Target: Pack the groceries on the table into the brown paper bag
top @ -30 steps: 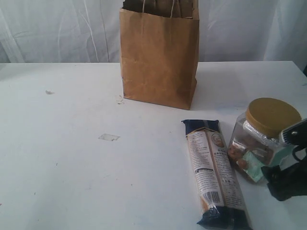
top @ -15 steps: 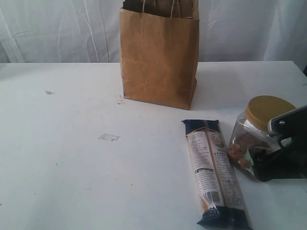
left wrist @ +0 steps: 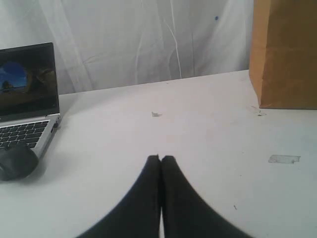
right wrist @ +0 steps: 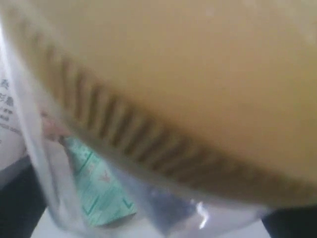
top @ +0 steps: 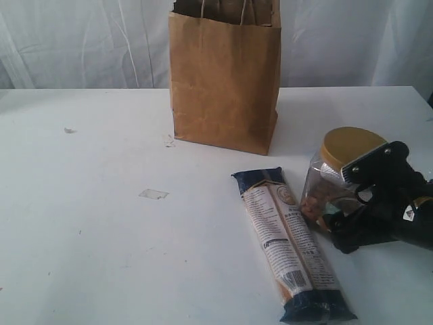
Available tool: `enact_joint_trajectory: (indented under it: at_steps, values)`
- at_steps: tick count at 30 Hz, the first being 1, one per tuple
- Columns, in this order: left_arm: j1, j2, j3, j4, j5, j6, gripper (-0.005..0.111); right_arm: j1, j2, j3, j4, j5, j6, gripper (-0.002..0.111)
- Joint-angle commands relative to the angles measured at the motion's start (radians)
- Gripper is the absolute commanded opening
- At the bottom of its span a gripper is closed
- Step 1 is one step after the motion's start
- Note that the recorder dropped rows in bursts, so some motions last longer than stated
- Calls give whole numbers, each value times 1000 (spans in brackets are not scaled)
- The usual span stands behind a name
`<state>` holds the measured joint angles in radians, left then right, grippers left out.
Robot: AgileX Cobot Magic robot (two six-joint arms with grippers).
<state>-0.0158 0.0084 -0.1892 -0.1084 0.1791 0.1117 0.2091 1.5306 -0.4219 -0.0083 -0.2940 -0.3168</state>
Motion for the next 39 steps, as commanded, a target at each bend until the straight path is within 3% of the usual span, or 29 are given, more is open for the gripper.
enact_joint_trajectory:
  at_steps: [1,7,10,15,25,29,35,39]
  values:
    - [-6,-8,3,-2,1,-3,0,-53,18,-18,-23,-6,7,93]
    - [-6,-8,3,-2,1,-3,0,-155,-13,-50,14,48,66,90]
    - [-6,-8,3,-2,1,-3,0,-158,-32,-57,3,140,54,89]
    - [-6,-8,3,-2,1,-3,0,-158,-34,-57,1,126,60,89]
    - [-6,-8,3,-2,1,-3,0,-158,-108,-57,1,223,431,89]
    - [-6,-8,3,-2,1,-3,0,-158,-206,-57,1,294,425,89]
    - [-6,-8,3,-2,1,-3,0,-158,-344,-57,105,538,429,89]
    - [-6,-8,3,-2,1,-3,0,-107,-407,-57,157,632,362,89]
